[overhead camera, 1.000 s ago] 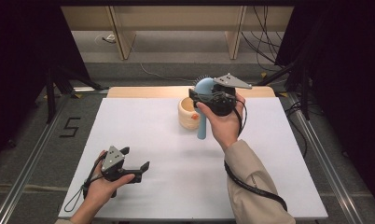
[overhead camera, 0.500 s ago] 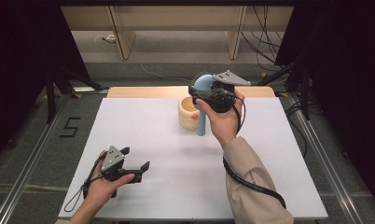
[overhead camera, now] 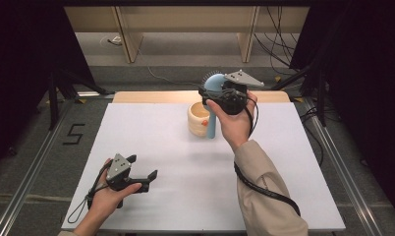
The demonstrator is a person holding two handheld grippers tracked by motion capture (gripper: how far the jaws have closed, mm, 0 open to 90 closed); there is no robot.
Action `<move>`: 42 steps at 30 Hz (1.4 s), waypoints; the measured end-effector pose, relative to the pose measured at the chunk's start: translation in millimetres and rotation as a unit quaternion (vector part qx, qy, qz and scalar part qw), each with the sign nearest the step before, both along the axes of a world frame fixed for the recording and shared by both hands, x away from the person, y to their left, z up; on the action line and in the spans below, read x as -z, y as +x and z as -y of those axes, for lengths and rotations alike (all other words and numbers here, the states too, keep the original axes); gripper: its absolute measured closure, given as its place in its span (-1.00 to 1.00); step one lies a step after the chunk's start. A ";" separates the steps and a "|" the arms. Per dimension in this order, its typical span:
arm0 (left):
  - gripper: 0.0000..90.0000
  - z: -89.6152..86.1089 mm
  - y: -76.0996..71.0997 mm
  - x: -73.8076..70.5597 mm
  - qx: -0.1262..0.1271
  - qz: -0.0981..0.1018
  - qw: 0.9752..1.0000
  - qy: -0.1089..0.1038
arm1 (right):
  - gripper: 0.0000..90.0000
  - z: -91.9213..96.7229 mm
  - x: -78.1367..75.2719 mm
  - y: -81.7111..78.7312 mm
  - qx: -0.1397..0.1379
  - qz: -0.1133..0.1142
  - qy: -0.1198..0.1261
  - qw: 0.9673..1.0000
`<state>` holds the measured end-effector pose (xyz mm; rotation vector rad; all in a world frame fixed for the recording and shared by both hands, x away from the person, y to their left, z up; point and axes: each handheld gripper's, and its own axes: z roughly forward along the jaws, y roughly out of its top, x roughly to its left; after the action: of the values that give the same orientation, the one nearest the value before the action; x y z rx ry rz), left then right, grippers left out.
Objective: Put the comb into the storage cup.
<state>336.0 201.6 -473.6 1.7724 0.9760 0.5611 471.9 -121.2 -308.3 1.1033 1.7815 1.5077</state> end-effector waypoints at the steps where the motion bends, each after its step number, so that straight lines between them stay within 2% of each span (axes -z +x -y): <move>1: -0.90 0.2 0.0 0.0 0.000 0.001 1.000 -0.001 | -0.53 -0.2 -0.7 0.3 0.000 0.001 0.000 1.000; 5: -0.90 0.1 0.0 0.1 0.000 0.000 1.000 0.000 | -0.53 -0.9 -3.1 1.5 0.011 0.007 0.002 1.000; 36: -0.89 0.2 0.3 0.5 0.000 0.000 1.000 0.000 | -0.53 -1.4 -13.2 14.4 0.024 0.017 0.016 0.999; 42: -0.89 0.7 0.4 1.0 0.000 0.000 1.000 0.000 | -0.53 0.6 -14.3 15.6 0.036 0.019 0.020 0.999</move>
<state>336.4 200.9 -474.6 1.7731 0.9764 0.5603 487.5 -121.8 -294.0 1.1378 1.6760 1.5177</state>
